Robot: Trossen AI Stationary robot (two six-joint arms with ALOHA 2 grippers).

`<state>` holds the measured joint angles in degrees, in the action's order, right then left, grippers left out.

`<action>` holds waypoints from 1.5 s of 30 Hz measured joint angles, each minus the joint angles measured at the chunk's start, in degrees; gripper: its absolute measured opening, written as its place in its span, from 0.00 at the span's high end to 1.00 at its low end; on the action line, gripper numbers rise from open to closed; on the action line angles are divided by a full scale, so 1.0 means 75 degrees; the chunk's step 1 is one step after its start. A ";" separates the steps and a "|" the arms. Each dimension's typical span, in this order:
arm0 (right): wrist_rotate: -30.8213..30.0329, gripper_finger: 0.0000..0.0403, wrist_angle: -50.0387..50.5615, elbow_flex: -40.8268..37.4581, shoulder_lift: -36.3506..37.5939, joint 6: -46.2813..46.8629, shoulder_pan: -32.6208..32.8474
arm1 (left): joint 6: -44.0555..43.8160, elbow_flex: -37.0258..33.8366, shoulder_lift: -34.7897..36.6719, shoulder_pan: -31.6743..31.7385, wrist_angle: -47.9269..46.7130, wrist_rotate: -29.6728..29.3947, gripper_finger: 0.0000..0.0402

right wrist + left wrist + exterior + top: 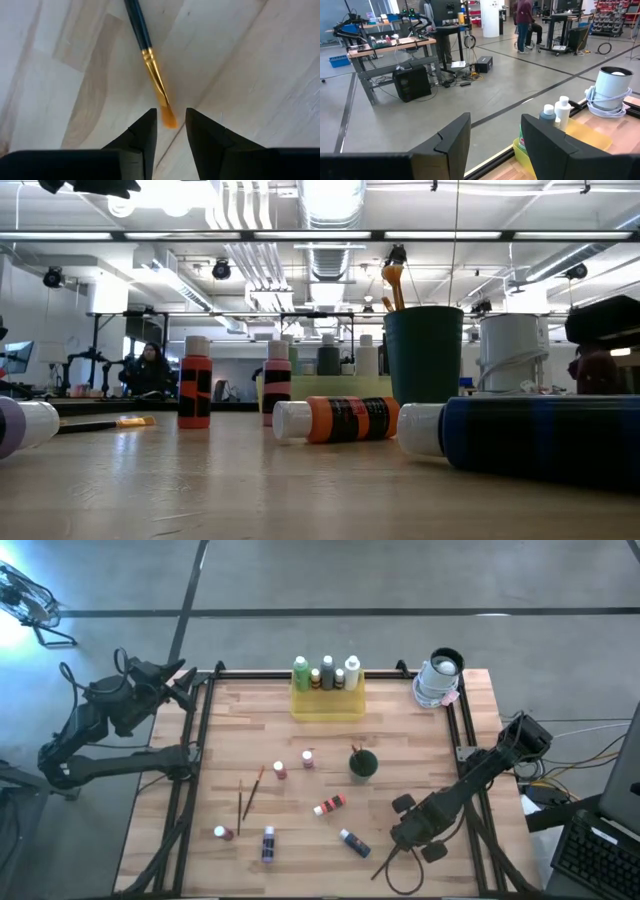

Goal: Pick & Place Paint Supplies
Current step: Put the gold paint brush into the green cup

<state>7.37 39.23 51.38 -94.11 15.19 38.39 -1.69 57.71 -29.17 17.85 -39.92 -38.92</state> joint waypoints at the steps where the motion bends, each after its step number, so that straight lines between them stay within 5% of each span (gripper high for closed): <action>1: 0.0002 0.75 0.0001 -0.0042 0.0000 0.0034 0.0001 | -0.0003 0.0000 0.0000 0.0000 0.0000 0.0000 0.55; 12: 0.0025 0.69 -0.0401 -0.0354 0.0009 0.0188 0.0000 | -0.0003 0.0000 -0.0003 0.0006 0.0000 0.0025 0.55; 25: 0.0208 0.95 -0.0480 -0.0365 0.0009 0.0611 0.0000 | -0.0001 0.0000 -0.0003 0.0003 0.0000 0.0024 0.55; 32: 0.0624 0.98 -0.0351 -0.0192 0.0057 0.0784 0.0012 | 0.0000 0.0000 -0.0001 0.0000 0.0000 0.0020 0.55; 40: 0.0198 0.98 0.1745 0.1328 0.0603 0.0353 0.0015 | 0.0000 0.0000 -0.0001 0.0000 0.0000 -0.0003 0.55; 45: -0.1416 0.98 0.4497 0.3207 0.0731 -0.0315 -0.0011 | 0.0000 0.0000 -0.0001 0.0000 0.0000 -0.0003 0.55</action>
<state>-3.25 72.96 75.43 -88.62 12.83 38.31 -1.69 57.71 -29.18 17.85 -39.92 -38.94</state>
